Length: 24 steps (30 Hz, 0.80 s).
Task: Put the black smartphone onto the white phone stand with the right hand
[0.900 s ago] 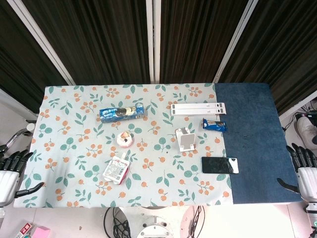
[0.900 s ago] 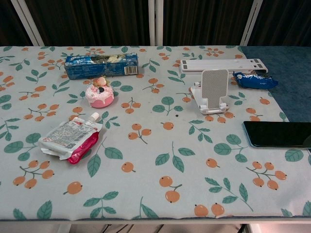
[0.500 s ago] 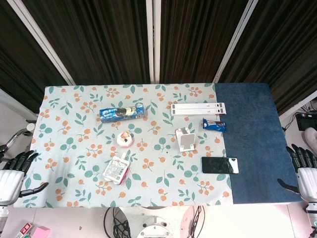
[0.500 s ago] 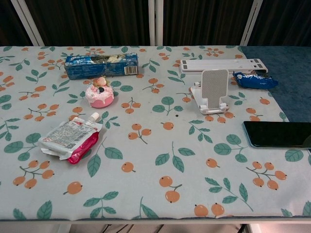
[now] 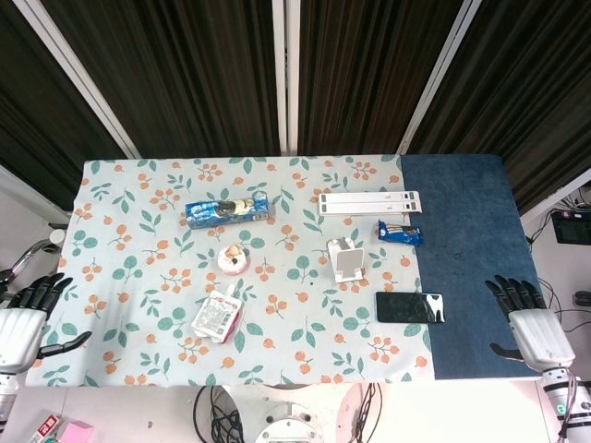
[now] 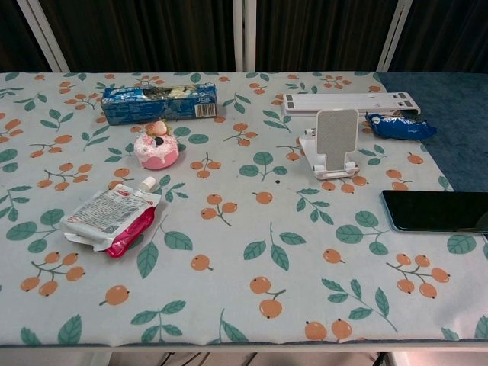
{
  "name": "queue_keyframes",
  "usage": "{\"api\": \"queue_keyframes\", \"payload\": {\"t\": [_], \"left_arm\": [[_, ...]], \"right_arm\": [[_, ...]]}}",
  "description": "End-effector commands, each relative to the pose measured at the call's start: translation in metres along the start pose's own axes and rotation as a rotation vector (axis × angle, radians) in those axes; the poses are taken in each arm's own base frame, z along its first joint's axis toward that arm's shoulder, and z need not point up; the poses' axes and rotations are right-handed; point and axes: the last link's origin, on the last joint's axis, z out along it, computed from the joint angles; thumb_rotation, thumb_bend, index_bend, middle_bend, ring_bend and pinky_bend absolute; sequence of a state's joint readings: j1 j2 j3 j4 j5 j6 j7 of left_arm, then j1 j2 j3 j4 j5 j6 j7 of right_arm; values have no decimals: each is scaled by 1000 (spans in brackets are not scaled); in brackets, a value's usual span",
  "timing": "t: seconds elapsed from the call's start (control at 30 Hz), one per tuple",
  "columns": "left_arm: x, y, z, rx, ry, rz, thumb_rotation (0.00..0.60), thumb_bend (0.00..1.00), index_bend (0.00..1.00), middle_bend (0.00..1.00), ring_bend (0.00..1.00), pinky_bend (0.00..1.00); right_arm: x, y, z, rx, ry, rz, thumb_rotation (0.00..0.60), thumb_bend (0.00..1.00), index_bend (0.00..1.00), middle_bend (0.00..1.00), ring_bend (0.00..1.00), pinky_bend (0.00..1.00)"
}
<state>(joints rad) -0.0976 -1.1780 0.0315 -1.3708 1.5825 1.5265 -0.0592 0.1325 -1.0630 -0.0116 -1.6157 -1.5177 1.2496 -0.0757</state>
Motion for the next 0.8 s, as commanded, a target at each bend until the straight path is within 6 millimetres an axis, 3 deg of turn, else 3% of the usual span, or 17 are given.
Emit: {"api": "queue_keyframes", "payload": {"t": [0.03,0.33,0.8], "left_arm": [[-1,0,-2,-6,1,-9,28,0,124,100,111,242],[0,-7,-10,3,7,-29,36,0,124,100,112,242],[-2,-11,-12,6,9,-52,38,0,124,100,111,242]], "right_arm": [[10,-36,18,58,-134,-26,600,0,0,0,0,0],[-10,-89,68,63,-181,-18,600,0,0,0,0,0],[-34,-114,94,45,-212,-25,600,0,0,0,0,0]]}}
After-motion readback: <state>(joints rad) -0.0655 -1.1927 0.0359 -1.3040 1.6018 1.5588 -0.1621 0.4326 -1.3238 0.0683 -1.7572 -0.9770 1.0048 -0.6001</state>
